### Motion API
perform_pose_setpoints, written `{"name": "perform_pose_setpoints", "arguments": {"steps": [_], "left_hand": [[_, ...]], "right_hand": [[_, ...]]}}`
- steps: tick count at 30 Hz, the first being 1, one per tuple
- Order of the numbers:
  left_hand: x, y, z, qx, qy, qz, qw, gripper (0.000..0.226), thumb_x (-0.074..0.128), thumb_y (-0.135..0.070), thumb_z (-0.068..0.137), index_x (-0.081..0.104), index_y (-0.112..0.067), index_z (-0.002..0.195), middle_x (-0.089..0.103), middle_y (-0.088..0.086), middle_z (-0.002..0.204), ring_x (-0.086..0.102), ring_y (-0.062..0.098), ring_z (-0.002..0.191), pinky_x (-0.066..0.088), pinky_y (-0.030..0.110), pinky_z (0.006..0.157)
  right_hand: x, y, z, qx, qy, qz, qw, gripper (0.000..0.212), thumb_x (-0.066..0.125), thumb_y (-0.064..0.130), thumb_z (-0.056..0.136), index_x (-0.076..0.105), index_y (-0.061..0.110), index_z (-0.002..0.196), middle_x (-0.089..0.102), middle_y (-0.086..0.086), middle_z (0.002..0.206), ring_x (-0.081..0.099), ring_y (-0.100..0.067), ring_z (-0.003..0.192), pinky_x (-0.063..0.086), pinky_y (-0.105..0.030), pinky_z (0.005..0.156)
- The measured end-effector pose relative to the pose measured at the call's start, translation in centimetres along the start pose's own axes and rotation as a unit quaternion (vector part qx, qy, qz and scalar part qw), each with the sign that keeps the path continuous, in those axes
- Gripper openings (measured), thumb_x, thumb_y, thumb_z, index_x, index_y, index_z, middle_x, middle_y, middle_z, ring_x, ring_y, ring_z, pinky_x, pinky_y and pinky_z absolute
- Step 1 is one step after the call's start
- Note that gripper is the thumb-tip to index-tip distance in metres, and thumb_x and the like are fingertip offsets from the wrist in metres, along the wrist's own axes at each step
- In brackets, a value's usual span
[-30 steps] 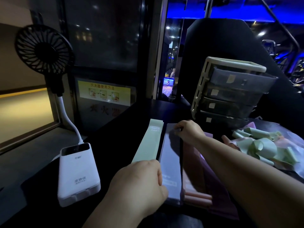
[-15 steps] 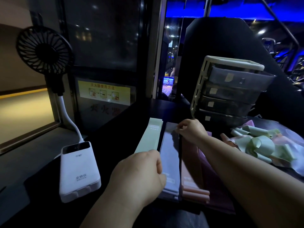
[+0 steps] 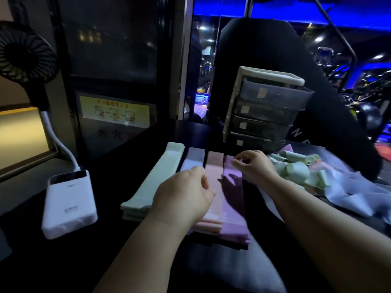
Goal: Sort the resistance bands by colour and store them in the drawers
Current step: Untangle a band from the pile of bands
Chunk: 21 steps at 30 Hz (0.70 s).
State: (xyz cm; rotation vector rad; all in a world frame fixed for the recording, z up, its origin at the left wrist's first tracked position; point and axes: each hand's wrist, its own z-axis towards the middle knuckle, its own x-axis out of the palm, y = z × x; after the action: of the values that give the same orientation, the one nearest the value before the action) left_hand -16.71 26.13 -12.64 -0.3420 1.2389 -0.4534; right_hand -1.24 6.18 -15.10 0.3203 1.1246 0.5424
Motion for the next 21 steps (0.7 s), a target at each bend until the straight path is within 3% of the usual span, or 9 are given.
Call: {"name": "perform_pose_setpoints", "arguments": {"steps": [4, 7, 11, 16, 18, 21], "left_hand": [[1.9, -3.5, -0.4, 0.038, 0.002, -0.016, 0.999, 0.018, 0.057, -0.046, 0.091, 0.051, -0.029, 0.094, 0.064, -0.007, 0.092, 0.058, 0.018, 0.093, 0.039, 0.028, 0.069], [4.1, -7.2, -0.1, 0.073, 0.018, -0.029, 0.997, 0.018, 0.058, -0.043, 0.090, 0.052, -0.028, 0.095, 0.065, -0.004, 0.098, 0.058, 0.022, 0.098, 0.038, 0.029, 0.072], [7.9, -12.7, 0.9, 0.102, 0.066, -0.036, 0.992, 0.022, 0.057, -0.035, 0.091, 0.057, -0.023, 0.109, 0.066, 0.003, 0.112, 0.059, 0.028, 0.107, 0.042, 0.031, 0.078], [12.7, -17.9, 2.0, 0.095, 0.139, -0.086, 0.982, 0.012, 0.057, -0.031, 0.090, 0.056, -0.026, 0.100, 0.065, 0.000, 0.111, 0.059, 0.026, 0.106, 0.042, 0.029, 0.079], [14.4, -19.3, 2.0, 0.088, 0.153, -0.115, 0.978, 0.009, 0.057, -0.031, 0.089, 0.055, -0.028, 0.097, 0.066, -0.002, 0.111, 0.060, 0.025, 0.106, 0.044, 0.029, 0.081], [16.5, -20.3, 1.3, 0.082, 0.157, -0.148, 0.973, 0.013, 0.056, -0.033, 0.088, 0.056, -0.028, 0.101, 0.066, -0.004, 0.110, 0.060, 0.025, 0.104, 0.049, 0.032, 0.087]], "right_hand": [[-4.7, -3.5, -2.3, 0.018, -0.009, -0.018, 1.000, 0.016, 0.072, 0.038, 0.080, 0.064, 0.031, 0.068, 0.062, 0.006, 0.076, 0.055, -0.012, 0.076, 0.035, -0.024, 0.067], [-8.2, -6.8, -4.3, 0.054, -0.029, -0.048, 0.997, 0.012, 0.074, 0.039, 0.080, 0.067, 0.032, 0.074, 0.067, 0.000, 0.087, 0.060, -0.020, 0.081, 0.040, -0.028, 0.068], [-12.5, -10.5, -7.3, 0.064, -0.065, -0.071, 0.993, 0.007, 0.073, 0.033, 0.083, 0.071, 0.029, 0.089, 0.055, 0.004, 0.102, 0.059, -0.021, 0.092, 0.045, -0.030, 0.079], [-16.6, -14.4, -11.2, 0.068, -0.165, -0.140, 0.974, 0.015, 0.074, 0.021, 0.080, 0.075, 0.020, 0.094, 0.061, -0.003, 0.105, 0.058, -0.026, 0.091, 0.043, -0.031, 0.076], [-17.8, -15.8, -12.9, 0.083, -0.201, -0.194, 0.957, 0.022, 0.075, 0.025, 0.077, 0.074, 0.020, 0.098, 0.062, -0.005, 0.106, 0.054, -0.034, 0.104, 0.043, -0.041, 0.086], [-19.0, -17.5, -14.9, 0.177, -0.198, -0.251, 0.931, 0.047, 0.072, 0.050, 0.076, 0.066, 0.025, 0.115, 0.058, -0.005, 0.122, 0.045, -0.032, 0.120, 0.032, -0.045, 0.098]]}}
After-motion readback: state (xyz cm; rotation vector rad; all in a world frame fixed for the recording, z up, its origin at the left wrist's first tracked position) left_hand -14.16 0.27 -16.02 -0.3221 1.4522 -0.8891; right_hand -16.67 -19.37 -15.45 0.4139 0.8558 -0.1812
